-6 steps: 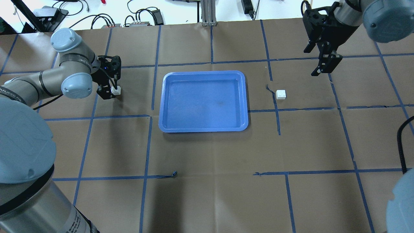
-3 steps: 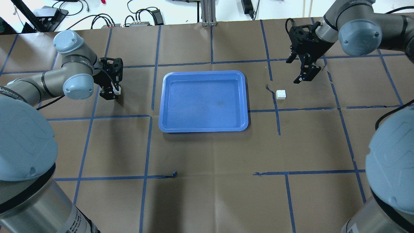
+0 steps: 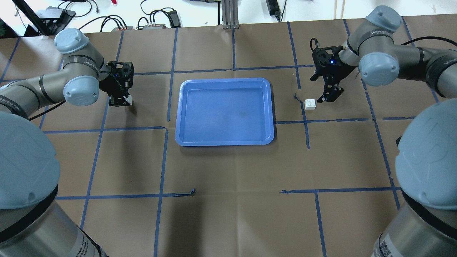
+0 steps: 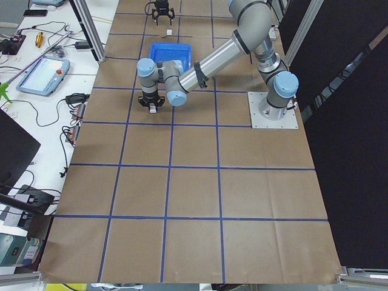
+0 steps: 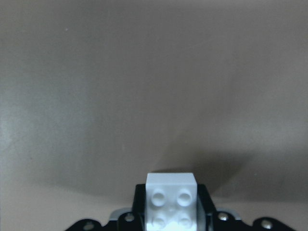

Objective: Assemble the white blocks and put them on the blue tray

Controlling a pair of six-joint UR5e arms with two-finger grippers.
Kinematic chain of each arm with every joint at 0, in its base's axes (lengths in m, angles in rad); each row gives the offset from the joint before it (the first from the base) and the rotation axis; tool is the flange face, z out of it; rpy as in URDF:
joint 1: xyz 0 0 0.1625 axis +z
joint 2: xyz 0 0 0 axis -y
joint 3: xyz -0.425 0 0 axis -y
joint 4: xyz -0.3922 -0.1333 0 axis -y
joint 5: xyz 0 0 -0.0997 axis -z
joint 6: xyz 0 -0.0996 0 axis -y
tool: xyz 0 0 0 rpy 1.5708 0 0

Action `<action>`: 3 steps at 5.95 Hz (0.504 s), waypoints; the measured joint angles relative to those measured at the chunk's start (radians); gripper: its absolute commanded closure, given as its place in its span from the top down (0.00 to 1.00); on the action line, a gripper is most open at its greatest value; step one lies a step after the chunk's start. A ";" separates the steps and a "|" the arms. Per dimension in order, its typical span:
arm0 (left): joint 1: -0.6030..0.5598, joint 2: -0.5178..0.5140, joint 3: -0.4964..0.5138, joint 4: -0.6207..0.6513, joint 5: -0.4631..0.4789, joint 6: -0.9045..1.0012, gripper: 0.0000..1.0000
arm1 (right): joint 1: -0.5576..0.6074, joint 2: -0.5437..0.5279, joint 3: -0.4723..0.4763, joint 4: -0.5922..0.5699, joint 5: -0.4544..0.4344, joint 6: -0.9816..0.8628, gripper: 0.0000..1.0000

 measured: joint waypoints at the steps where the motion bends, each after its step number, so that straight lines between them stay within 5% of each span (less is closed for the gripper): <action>1: -0.027 0.020 0.004 -0.018 0.001 -0.019 0.00 | 0.000 -0.001 0.032 -0.040 0.007 0.024 1.00; 3: -0.223 0.049 0.046 -0.073 0.042 -0.182 0.00 | -0.005 -0.015 0.102 -0.129 0.009 0.053 1.00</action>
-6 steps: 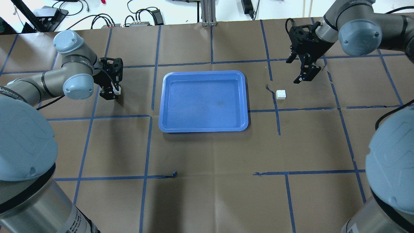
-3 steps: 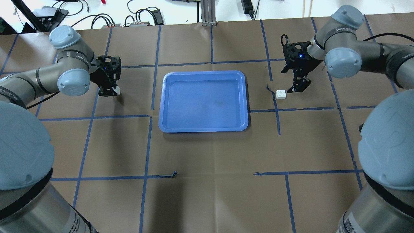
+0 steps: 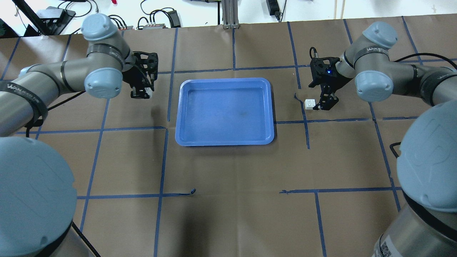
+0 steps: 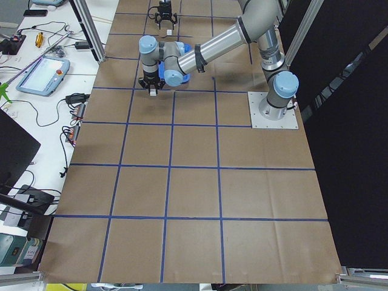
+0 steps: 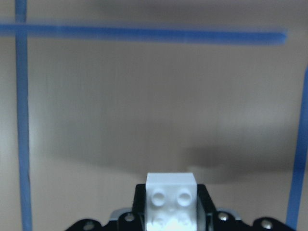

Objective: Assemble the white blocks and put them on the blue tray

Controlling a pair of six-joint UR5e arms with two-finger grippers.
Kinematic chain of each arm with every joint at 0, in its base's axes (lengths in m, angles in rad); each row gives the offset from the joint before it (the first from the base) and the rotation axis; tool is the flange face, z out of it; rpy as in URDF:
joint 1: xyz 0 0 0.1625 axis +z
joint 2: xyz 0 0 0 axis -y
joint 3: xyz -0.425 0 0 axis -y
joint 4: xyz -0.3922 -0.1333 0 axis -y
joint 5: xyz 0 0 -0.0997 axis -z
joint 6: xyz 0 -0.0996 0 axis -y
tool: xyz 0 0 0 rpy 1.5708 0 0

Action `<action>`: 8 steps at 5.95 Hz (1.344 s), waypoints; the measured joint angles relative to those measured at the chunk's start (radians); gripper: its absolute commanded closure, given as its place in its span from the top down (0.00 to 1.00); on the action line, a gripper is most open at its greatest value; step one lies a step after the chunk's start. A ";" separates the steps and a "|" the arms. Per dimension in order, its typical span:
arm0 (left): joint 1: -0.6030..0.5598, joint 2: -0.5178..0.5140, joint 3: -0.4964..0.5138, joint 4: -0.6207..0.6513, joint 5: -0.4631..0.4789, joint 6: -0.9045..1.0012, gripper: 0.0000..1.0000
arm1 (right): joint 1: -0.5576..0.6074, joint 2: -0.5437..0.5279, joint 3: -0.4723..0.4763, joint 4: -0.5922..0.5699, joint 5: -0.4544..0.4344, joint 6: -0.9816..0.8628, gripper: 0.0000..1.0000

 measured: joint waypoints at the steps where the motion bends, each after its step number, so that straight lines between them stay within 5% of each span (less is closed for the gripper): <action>1: -0.094 -0.001 0.029 -0.036 -0.004 -0.123 0.00 | -0.007 -0.013 0.029 -0.021 -0.001 0.007 1.00; 4: -0.293 -0.046 0.028 -0.057 -0.009 -0.307 0.00 | -0.014 -0.023 0.063 -0.028 -0.005 0.007 0.94; 8: -0.338 -0.089 0.018 0.029 -0.004 -0.311 0.02 | -0.014 -0.031 0.060 -0.029 0.001 0.009 0.60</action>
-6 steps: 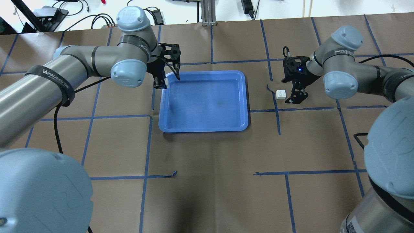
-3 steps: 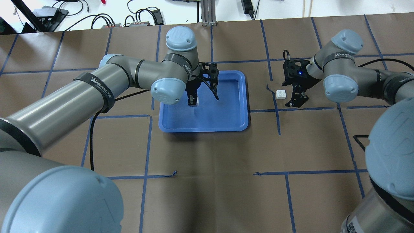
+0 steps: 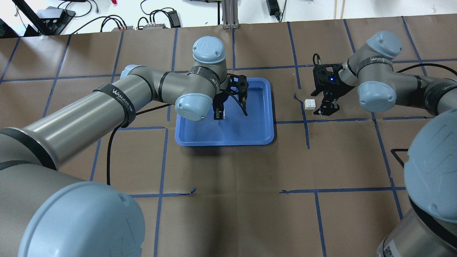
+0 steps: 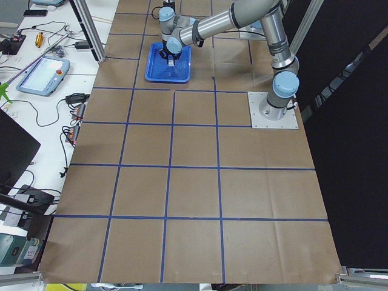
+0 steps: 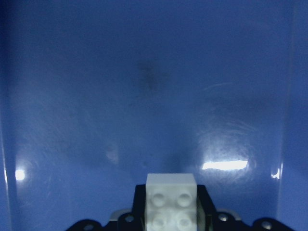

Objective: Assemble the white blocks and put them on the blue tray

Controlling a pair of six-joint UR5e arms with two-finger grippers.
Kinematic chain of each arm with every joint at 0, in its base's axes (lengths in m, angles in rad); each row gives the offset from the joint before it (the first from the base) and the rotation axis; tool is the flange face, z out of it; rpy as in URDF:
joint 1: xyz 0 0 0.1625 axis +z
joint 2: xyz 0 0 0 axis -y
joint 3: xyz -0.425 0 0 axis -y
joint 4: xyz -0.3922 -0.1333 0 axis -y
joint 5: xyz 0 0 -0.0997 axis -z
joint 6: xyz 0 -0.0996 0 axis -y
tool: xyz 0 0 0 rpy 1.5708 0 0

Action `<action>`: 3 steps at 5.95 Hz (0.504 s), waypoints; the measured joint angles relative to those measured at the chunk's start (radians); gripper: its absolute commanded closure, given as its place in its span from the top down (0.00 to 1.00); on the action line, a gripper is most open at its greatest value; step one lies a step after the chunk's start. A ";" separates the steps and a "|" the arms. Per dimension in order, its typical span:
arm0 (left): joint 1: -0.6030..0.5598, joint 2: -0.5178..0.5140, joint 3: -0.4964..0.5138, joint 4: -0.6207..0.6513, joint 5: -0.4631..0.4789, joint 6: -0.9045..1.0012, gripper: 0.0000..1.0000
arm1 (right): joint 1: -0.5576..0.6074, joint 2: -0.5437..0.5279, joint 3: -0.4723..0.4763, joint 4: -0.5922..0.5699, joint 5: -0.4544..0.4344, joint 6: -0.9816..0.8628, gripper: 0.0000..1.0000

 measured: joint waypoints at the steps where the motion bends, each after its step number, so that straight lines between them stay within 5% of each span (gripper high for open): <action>1: 0.000 -0.012 -0.004 0.035 0.000 -0.003 0.24 | 0.000 -0.001 -0.001 0.000 0.001 0.000 0.54; 2: 0.000 -0.016 -0.006 0.048 0.001 -0.005 0.97 | 0.000 -0.002 -0.001 0.000 0.001 -0.002 0.44; 3: 0.000 -0.017 -0.007 0.050 0.001 -0.005 0.98 | 0.000 -0.002 -0.002 0.000 0.000 -0.006 0.32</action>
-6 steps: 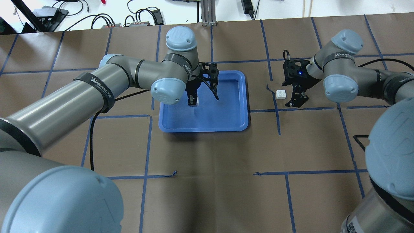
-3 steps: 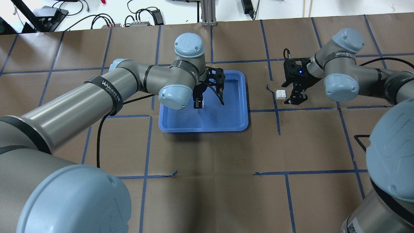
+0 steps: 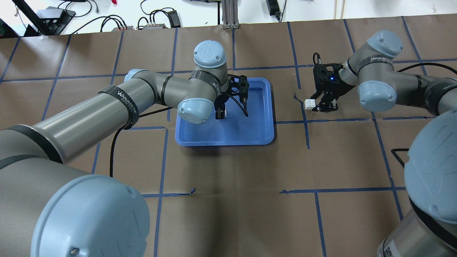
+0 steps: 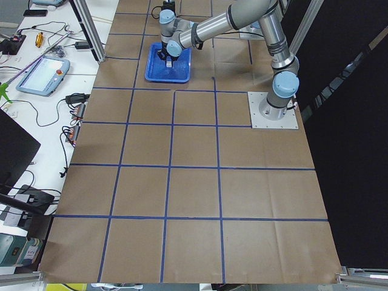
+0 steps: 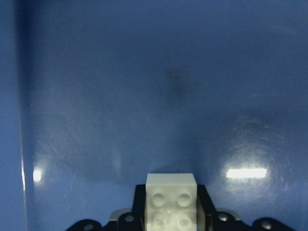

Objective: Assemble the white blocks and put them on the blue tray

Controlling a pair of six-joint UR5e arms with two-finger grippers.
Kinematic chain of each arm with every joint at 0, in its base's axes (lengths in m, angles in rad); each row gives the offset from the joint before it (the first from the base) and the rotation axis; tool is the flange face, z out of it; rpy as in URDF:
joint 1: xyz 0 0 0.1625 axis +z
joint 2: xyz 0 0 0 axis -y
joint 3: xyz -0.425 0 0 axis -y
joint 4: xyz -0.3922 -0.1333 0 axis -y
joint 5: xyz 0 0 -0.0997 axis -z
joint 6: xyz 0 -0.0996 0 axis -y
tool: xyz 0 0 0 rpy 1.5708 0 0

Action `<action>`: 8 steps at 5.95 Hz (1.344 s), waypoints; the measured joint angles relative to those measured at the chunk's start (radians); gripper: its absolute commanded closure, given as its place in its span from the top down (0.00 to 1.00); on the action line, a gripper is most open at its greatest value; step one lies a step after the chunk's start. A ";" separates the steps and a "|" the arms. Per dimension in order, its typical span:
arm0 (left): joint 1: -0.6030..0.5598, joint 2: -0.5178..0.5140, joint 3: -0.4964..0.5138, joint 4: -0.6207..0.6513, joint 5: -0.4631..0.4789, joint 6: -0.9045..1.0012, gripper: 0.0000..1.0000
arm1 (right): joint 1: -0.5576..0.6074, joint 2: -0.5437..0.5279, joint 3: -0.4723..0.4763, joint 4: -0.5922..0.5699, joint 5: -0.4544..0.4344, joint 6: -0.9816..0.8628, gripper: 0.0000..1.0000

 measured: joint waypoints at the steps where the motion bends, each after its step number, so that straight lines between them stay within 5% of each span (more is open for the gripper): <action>1: 0.000 0.000 -0.001 -0.002 0.001 0.000 0.98 | 0.000 0.000 -0.001 0.000 -0.001 -0.004 0.27; 4: 0.015 0.021 0.013 -0.048 0.002 0.000 0.98 | 0.001 -0.011 -0.044 0.014 -0.003 0.003 0.27; 6: 0.032 0.052 0.034 -0.107 0.002 -0.002 0.98 | 0.001 -0.068 -0.108 0.123 -0.005 0.006 0.27; 8: 0.092 0.181 0.072 -0.271 -0.009 -0.033 0.98 | 0.008 -0.132 -0.110 0.197 -0.004 0.005 0.27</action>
